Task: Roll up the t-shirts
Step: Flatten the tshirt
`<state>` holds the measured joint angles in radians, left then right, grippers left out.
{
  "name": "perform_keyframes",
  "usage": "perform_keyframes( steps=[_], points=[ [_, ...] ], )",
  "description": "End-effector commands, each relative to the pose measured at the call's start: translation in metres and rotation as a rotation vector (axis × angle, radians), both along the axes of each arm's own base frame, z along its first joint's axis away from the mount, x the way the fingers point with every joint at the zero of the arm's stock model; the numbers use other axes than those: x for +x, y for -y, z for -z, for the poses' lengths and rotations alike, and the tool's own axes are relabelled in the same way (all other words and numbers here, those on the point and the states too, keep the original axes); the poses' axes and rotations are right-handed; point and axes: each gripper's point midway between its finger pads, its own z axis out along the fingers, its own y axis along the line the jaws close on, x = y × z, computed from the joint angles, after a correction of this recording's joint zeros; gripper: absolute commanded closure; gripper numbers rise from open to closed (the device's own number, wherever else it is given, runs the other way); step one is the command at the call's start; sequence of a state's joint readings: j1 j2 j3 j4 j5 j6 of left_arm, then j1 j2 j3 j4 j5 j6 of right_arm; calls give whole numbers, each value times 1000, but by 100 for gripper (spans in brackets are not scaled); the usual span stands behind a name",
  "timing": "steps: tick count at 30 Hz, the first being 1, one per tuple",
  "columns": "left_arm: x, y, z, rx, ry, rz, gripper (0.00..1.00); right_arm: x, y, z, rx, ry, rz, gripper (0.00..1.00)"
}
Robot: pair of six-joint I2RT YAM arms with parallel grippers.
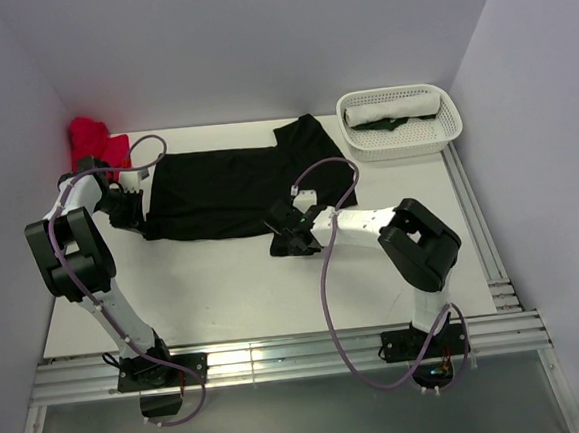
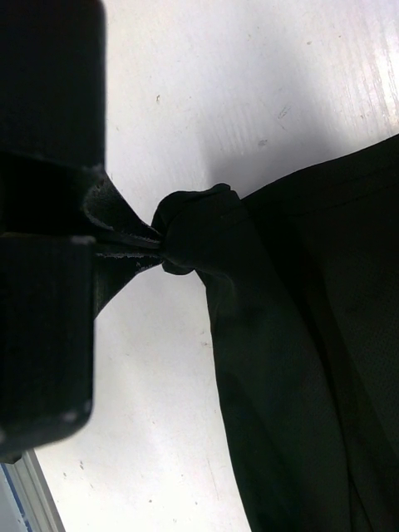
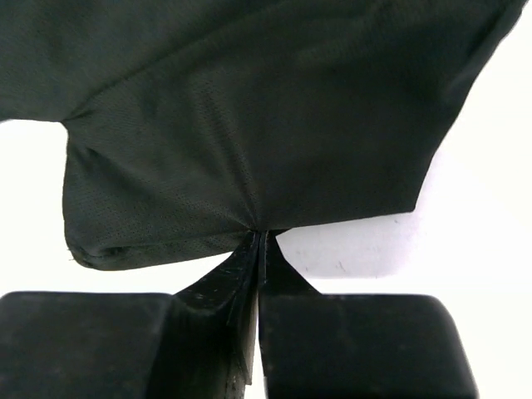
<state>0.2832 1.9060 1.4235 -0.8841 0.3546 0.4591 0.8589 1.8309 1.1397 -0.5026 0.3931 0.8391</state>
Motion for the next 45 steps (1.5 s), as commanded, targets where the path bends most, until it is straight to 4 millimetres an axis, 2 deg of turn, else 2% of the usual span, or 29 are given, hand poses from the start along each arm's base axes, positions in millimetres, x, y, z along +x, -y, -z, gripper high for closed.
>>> perform_keyframes(
  steps=[1, 6, 9, 13, 18, 21, 22, 24, 25, 27, 30, 32, 36, 41, 42, 45],
  points=[
    [7, 3, -19, -2, 49, 28, 100, 2, 5, -10, -41, 30, 16, 98],
    [6, 3, -24, 8, 60, 40, 100, -6, 7, -29, -11, 52, 18, 100],
    [4, 3, -27, 14, 64, 49, 100, -16, 14, -46, 3, 73, 25, 100],
    [1, 3, -27, 18, 62, 57, 100, -30, 19, -58, 16, 84, 25, 100],
    [-4, 5, -30, 19, 66, 67, 100, -53, 30, -61, 15, 80, 37, 100],
    [-5, 5, -29, 16, 65, 73, 100, -55, 29, -60, 32, 81, 31, 100],
    [-5, 6, -28, 17, 63, 75, 100, -52, 26, -58, 26, 78, 30, 99],
    [-4, 5, -27, 16, 61, 78, 100, -44, 19, -58, 21, 84, 9, 90],
    [-5, 5, -27, 15, 56, 75, 100, -40, 19, -49, -3, 64, 9, 87],
    [-3, 5, -26, 15, 53, 77, 100, -31, 18, -42, -40, 55, 3, 77],
    [-2, 5, -27, 18, 55, 81, 100, -16, 30, -40, -73, 66, 41, 65],
    [-2, 5, -28, 19, 56, 81, 100, -8, 44, -42, -82, 70, 81, 61],
    [-2, 5, -28, 21, 55, 84, 100, -16, 54, -51, -23, 96, 105, 51],
    [-2, 7, -26, 16, 49, 86, 100, -34, 62, -46, 57, 98, 151, 49],
    [-2, 7, -26, 18, 49, 86, 100, -44, 66, -42, 74, 89, 150, 49],
    [-2, 8, -26, 20, 47, 88, 100, -55, 58, -40, 156, 91, 135, 52]
  ],
)
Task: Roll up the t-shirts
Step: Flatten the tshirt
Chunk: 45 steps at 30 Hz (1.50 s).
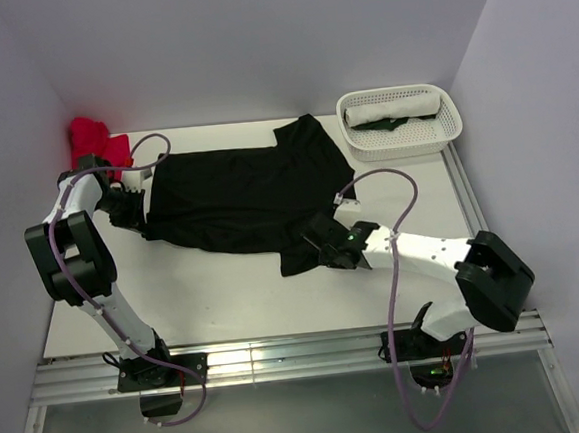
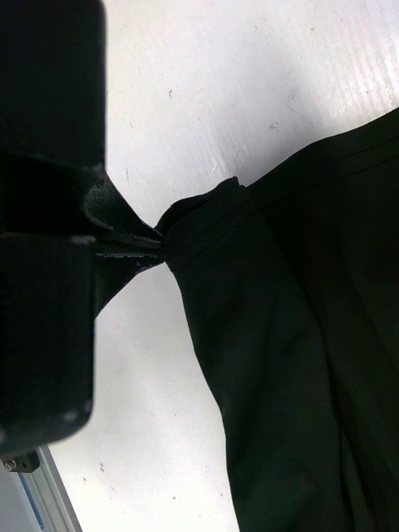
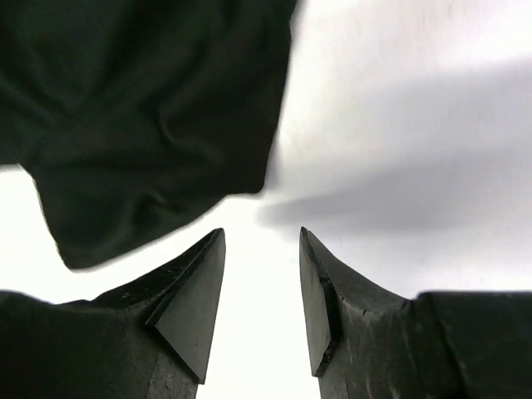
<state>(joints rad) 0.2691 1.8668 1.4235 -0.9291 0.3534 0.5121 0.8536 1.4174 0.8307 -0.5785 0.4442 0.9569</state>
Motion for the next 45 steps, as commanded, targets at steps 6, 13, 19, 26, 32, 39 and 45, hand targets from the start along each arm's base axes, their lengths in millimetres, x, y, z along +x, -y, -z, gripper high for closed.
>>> perform_keyframes(
  steps=[6, 13, 19, 26, 32, 39, 45],
  points=[
    [6, 5, -12, 4, 32, 29, 100, -9, -33, 11, 80, 2, -65, 53],
    [6, 5, -12, 7, 31, 31, 100, 9, -38, 22, 24, -3, -58, 40],
    [6, 6, -14, 8, 34, 33, 100, 24, -37, 19, 12, 24, -41, 35],
    [5, 8, -13, 3, 28, 35, 100, 33, -33, 27, -1, 21, -20, 38],
    [6, 12, -13, 1, 27, 40, 100, 42, -32, 29, 33, 50, 8, 54],
    [4, 13, -17, 11, 30, 52, 100, 40, -26, 16, 45, 68, 45, 92],
    [0, 11, -24, 33, 38, 71, 100, 21, -9, -8, 74, 81, 63, 99]
  ],
)
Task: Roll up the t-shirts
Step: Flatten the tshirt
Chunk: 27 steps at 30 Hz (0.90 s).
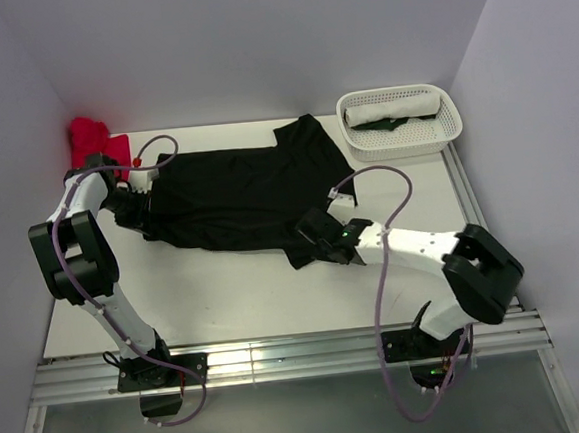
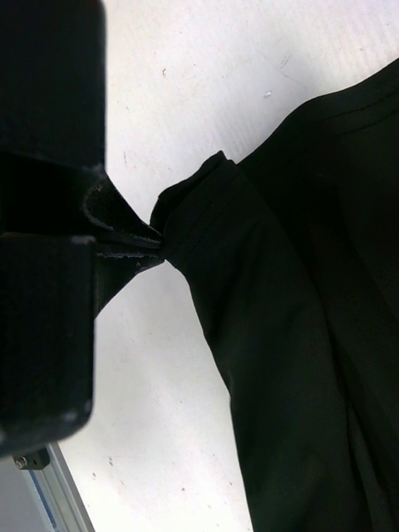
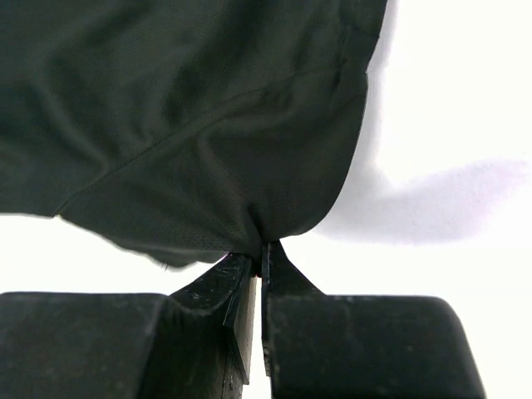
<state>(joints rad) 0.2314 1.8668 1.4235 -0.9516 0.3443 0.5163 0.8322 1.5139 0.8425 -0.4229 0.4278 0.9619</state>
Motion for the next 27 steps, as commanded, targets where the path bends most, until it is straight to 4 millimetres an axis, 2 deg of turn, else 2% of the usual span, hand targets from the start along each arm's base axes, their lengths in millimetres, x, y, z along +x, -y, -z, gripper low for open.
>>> perform_keyframes(
  steps=[1, 3, 6, 12, 16, 22, 27],
  points=[
    [4, -2, -25, 31, 66, 37, 100, -8, 16, -29, 34, 60, 49, 100],
    [1, -2, -27, 33, 65, 41, 100, -17, 22, -34, 43, 61, 49, 100],
    [-3, -1, -29, 34, 66, 51, 100, -25, 24, -58, 110, 106, 47, 100],
    [-16, 2, -39, 37, 77, 82, 100, -38, 28, -77, 156, 132, 35, 100],
    [-32, 2, -41, 53, 68, 124, 100, -48, 27, -76, 180, 125, 18, 100],
    [-58, -1, -37, 97, 50, 184, 100, -64, 29, -66, 176, 86, 3, 100],
    [-73, -5, -37, 135, 46, 214, 100, -72, 17, -59, 176, 44, -52, 100]
  ],
)
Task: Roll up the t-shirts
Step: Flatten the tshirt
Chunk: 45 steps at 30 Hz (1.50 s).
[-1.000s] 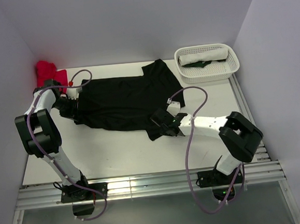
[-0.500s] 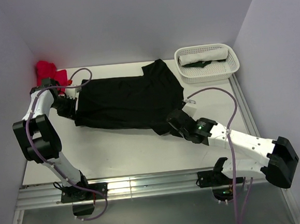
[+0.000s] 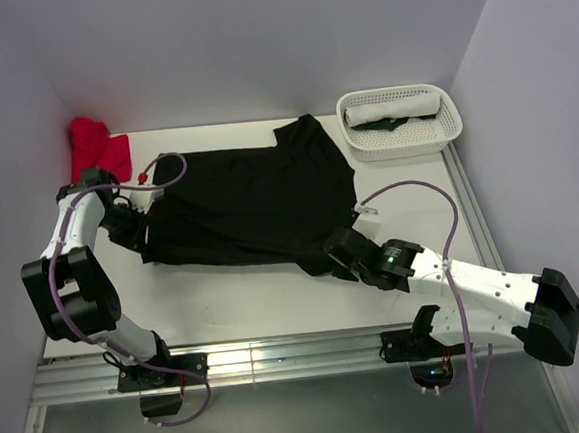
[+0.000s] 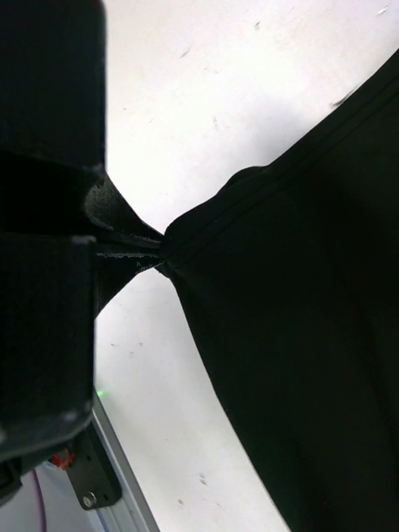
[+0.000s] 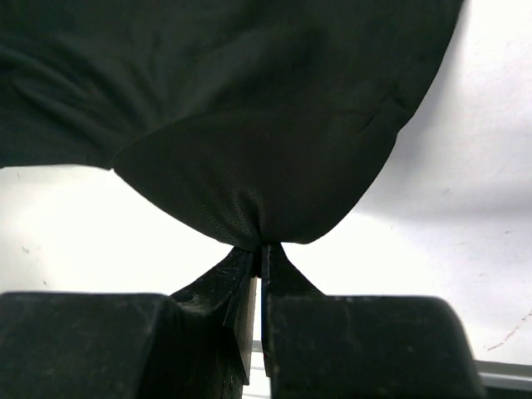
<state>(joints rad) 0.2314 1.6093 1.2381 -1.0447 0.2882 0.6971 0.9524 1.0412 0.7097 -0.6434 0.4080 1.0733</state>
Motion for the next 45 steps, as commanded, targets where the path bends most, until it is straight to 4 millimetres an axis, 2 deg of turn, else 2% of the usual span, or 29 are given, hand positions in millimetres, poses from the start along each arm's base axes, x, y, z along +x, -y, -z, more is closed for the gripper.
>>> perform_keyframes(
  steps=[1, 4, 6, 9, 10, 12, 13, 16, 20, 26, 30, 38, 45],
  points=[
    [-10, -5, -10, 48, 29, 63, 99, -3, -8, 2, -1, -11, -27, 100],
    [-15, -6, -1, 50, -3, 72, 95, 0, -19, 13, -27, -37, -50, 100],
    [-17, -8, 6, 52, -28, 75, 93, 4, -28, 20, -43, -47, -70, 95],
    [-21, -11, 19, 60, -67, 75, 90, 8, -34, 22, -59, -53, -88, 73],
    [-20, -14, 22, 69, -71, 73, 89, 8, -35, 21, -64, -49, -99, 61],
    [-21, -15, 24, 67, -81, 67, 88, 10, -34, 14, -68, -31, -107, 52],
    [-20, -16, 25, 67, -85, 63, 87, 11, -28, 12, -85, -34, -96, 46],
    [-19, -16, 26, 64, -90, 58, 85, 16, -15, -3, -74, 0, -50, 41],
    [-18, -16, 27, 60, -93, 56, 85, 13, 7, -7, -24, 25, 17, 39],
    [-17, -17, 32, 61, -105, 53, 85, 2, 36, 23, -54, -28, 130, 42],
    [-15, -16, 31, 59, -104, 53, 86, 1, 31, 35, -17, -43, 116, 46],
    [-14, -17, 30, 64, -99, 50, 86, 5, 15, 37, 55, -36, 101, 50],
    [-14, -17, 31, 64, -107, 44, 87, 8, 16, 41, 77, -15, 155, 50]
  ],
)
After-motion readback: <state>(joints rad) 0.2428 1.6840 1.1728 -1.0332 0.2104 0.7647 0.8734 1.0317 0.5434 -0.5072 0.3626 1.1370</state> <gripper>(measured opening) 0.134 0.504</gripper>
